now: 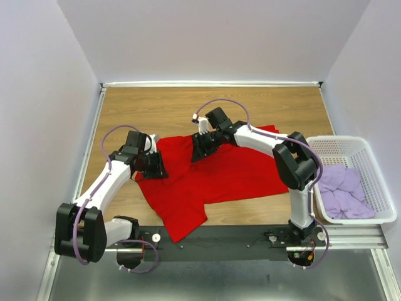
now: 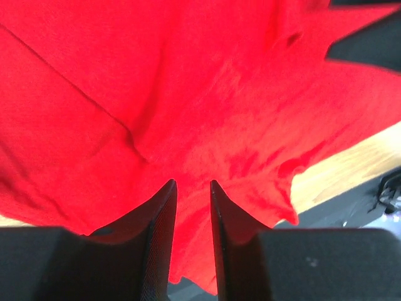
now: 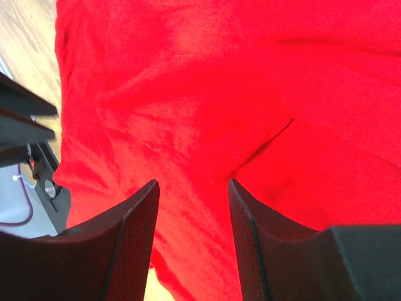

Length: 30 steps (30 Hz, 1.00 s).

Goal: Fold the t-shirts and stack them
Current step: Fold the tshirt

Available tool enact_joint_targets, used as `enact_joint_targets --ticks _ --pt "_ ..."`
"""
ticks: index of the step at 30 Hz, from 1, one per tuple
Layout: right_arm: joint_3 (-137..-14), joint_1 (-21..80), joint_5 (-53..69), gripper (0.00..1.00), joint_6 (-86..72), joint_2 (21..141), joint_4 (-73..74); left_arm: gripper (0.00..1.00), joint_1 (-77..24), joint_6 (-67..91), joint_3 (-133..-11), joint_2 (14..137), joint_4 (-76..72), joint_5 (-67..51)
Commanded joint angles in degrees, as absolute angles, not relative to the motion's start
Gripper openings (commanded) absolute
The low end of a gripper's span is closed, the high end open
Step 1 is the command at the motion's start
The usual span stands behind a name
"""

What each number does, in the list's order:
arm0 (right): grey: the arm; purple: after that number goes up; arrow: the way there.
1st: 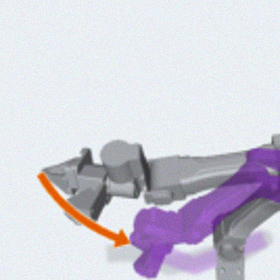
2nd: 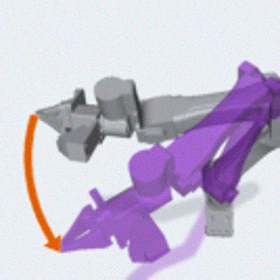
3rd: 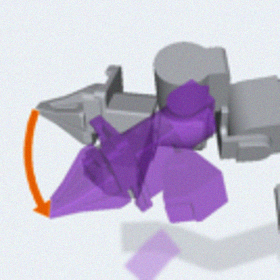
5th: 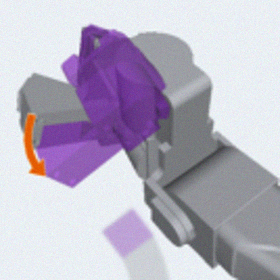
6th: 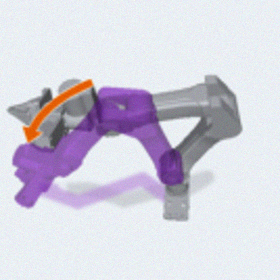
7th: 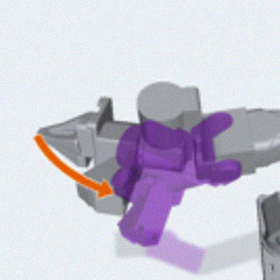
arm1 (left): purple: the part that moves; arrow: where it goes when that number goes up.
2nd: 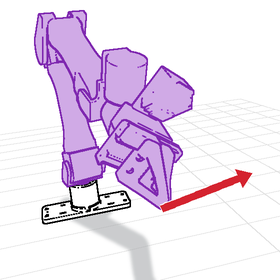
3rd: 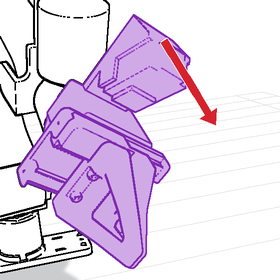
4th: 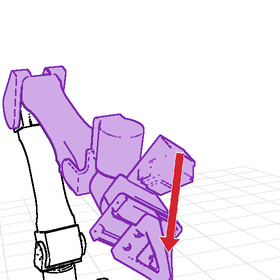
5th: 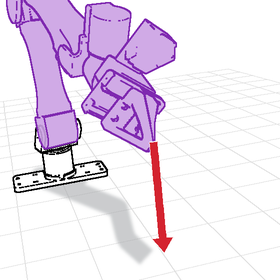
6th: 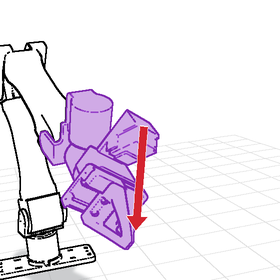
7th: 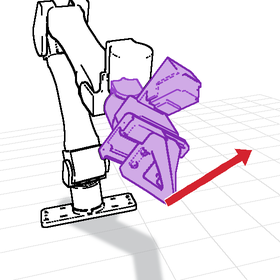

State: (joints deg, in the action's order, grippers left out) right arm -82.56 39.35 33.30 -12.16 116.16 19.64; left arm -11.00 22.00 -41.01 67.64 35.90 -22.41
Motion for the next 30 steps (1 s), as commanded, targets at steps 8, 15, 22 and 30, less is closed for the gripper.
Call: enact_joint_targets --ticks 8,15,22,30 --pt "-89.28 40.87 30.94 0.50 -11.86 118.03 22.06 0.37 -2.74 21.71 -50.97 79.16 23.74 -11.79" --pt "-89.66 42.01 31.99 0.45 -13.18 122.08 22.15 0.36 0.95 19.16 -58.96 93.86 18.29 -8.97" --pt "-82.11 42.10 31.30 0.45 -14.33 120.94 22.50 0.34 3.25 18.55 -62.66 101.85 16.70 -5.98" --pt "-76.73 41.14 24.53 0.45 -14.23 114.09 24.96 0.34 6.76 18.55 -64.16 107.57 15.73 -5.36"
